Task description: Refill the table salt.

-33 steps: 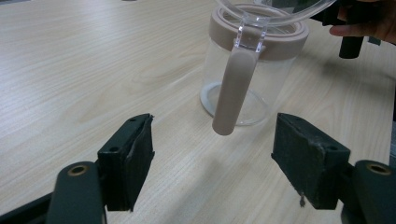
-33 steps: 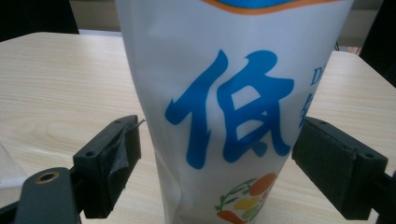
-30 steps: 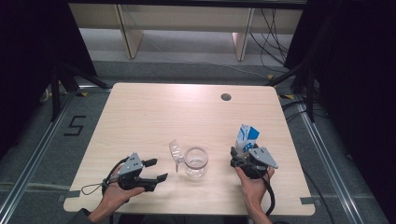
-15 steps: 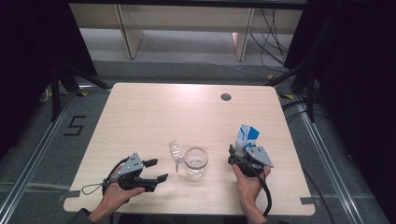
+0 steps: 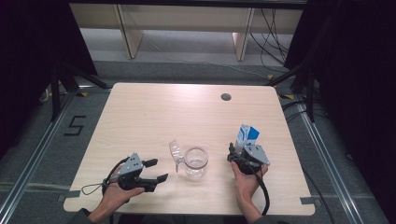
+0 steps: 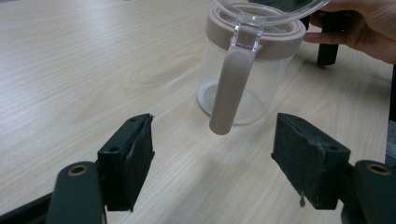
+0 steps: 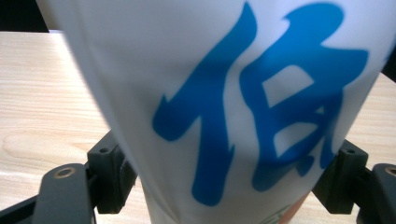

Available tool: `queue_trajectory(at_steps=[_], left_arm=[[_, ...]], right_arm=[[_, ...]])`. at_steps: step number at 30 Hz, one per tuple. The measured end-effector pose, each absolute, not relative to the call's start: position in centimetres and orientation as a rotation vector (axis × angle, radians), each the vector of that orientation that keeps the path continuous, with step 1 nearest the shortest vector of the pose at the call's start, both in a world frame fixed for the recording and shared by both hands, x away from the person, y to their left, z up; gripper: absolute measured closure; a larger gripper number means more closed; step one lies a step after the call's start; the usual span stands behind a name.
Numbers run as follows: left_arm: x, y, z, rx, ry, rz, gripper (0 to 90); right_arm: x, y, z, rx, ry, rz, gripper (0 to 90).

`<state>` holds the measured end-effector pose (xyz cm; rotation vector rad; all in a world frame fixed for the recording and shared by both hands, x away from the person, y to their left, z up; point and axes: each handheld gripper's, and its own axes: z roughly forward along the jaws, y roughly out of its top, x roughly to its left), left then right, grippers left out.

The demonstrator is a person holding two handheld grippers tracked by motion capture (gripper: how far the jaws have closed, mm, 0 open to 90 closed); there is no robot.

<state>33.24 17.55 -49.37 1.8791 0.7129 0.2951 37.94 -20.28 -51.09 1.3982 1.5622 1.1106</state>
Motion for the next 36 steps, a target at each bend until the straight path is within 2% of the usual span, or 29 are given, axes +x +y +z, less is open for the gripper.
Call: queue_trajectory(at_steps=[36], left_arm=[[33.20, 17.50, -49.34, 1.884, 0.705, 0.293, 28.3]], right_arm=[[38.78, -20.05, -51.56, 1.430, 1.544, 1.083, 29.3]])
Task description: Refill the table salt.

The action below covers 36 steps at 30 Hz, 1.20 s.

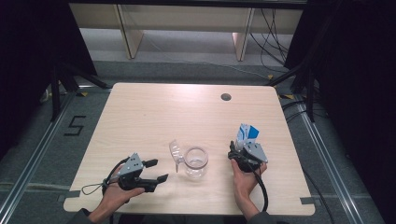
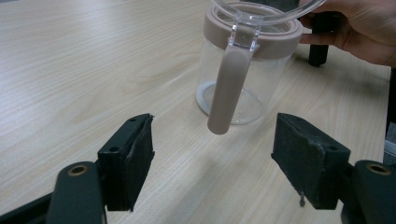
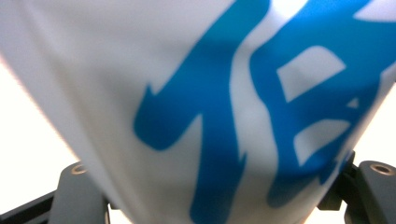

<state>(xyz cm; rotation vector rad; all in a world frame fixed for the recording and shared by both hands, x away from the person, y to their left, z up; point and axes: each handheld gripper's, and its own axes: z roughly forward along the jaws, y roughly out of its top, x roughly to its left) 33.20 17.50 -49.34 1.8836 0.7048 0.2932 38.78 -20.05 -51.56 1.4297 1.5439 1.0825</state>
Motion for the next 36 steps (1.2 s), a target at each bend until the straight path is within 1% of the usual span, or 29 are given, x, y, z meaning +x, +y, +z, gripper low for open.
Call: queue_trajectory(at_steps=[3, 5, 15, 23, 27, 36], left_arm=[[33.2, 17.5, -49.4, 1.884, 0.704, 0.292, 28.4], [33.2, 17.5, -49.3, 1.884, 0.704, 0.292, 28.4], [33.2, 17.4, -49.3, 1.878, 0.705, 0.289, 28.5], [33.2, 17.5, -49.3, 1.884, 0.702, 0.291, 28.8], [33.2, 17.5, -49.3, 1.880, 0.710, 0.287, 28.8], [33.3, 17.5, -49.4, 1.890, 0.701, 0.287, 28.8]], right_arm=[[38.8, -20.0, -51.6, 1.431, 1.542, 1.088, 30.8], [38.8, -20.1, -51.6, 1.415, 1.545, 1.084, 33.3], [38.9, -20.1, -51.5, 1.397, 1.573, 1.096, 37.4], [39.2, -20.6, -51.3, 1.391, 1.637, 1.133, 39.4], [39.6, -21.5, -51.2, 1.312, 1.693, 1.164, 40.2], [39.5, -22.9, -50.9, 1.280, 1.766, 1.229, 41.2]])
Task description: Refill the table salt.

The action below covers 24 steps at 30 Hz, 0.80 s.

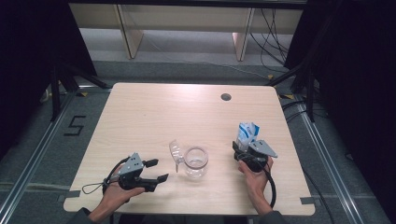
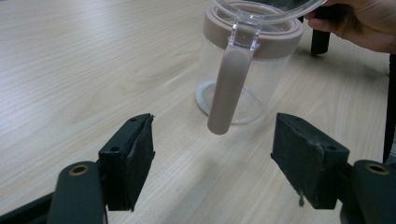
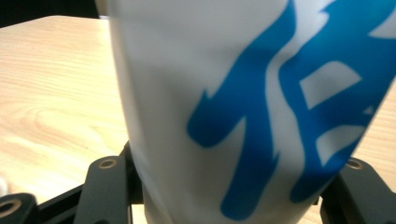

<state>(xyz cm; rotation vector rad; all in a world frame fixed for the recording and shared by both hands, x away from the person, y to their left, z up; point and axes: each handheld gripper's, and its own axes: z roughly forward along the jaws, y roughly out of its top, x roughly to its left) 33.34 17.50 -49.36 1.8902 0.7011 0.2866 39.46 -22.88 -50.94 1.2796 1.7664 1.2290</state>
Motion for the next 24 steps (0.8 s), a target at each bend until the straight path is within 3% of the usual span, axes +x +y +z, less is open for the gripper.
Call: queue_trajectory(at_steps=[14, 24], left_arm=[[33.3, 17.6, -49.3, 1.889, 0.716, 0.290, 28.8], [33.4, 17.4, -49.4, 1.888, 0.702, 0.279, 27.0]], right_arm=[[37.5, -22.6, -49.1, 1.021, 1.851, 1.298, 41.3], [35.3, -21.6, -47.1, 0.755, 1.886, 1.167, 41.4]])
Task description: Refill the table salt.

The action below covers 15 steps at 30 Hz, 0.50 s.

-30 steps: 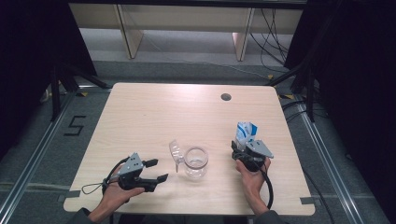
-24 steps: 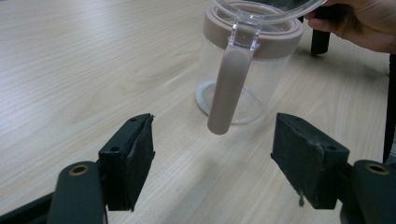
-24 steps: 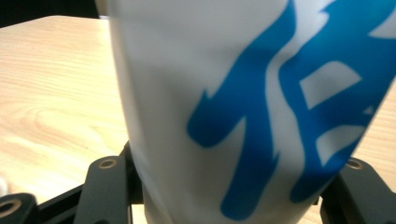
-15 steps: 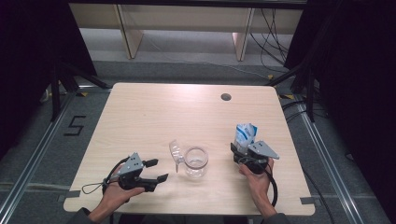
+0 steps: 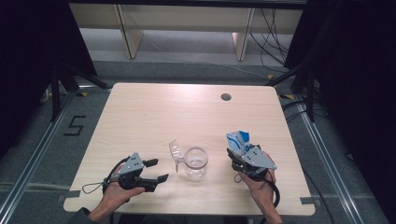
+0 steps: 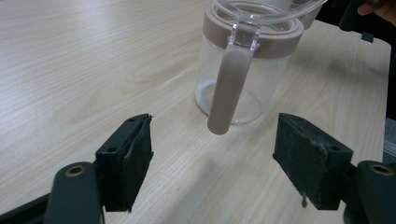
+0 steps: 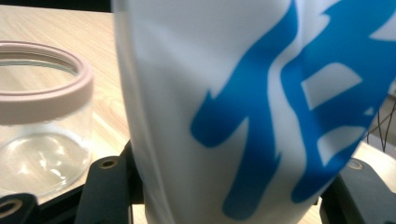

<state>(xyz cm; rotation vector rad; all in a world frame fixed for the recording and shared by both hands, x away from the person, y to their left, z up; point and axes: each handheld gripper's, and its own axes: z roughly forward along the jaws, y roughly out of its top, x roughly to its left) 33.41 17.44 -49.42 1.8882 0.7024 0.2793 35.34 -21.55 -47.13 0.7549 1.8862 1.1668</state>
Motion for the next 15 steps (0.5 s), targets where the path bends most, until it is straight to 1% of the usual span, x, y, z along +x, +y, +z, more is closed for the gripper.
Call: queue_trajectory(at_steps=[8, 15], left_arm=[[33.51, 17.29, -49.48, 1.900, 0.702, 0.274, 24.0], [33.44, 17.09, -49.53, 1.916, 0.701, 0.280, 23.9]], right_arm=[[34.80, -20.62, -46.78, 0.648, 1.922, 1.087, 41.5], [34.43, -20.46, -46.47, 0.593, 1.907, 0.999, 41.5]])
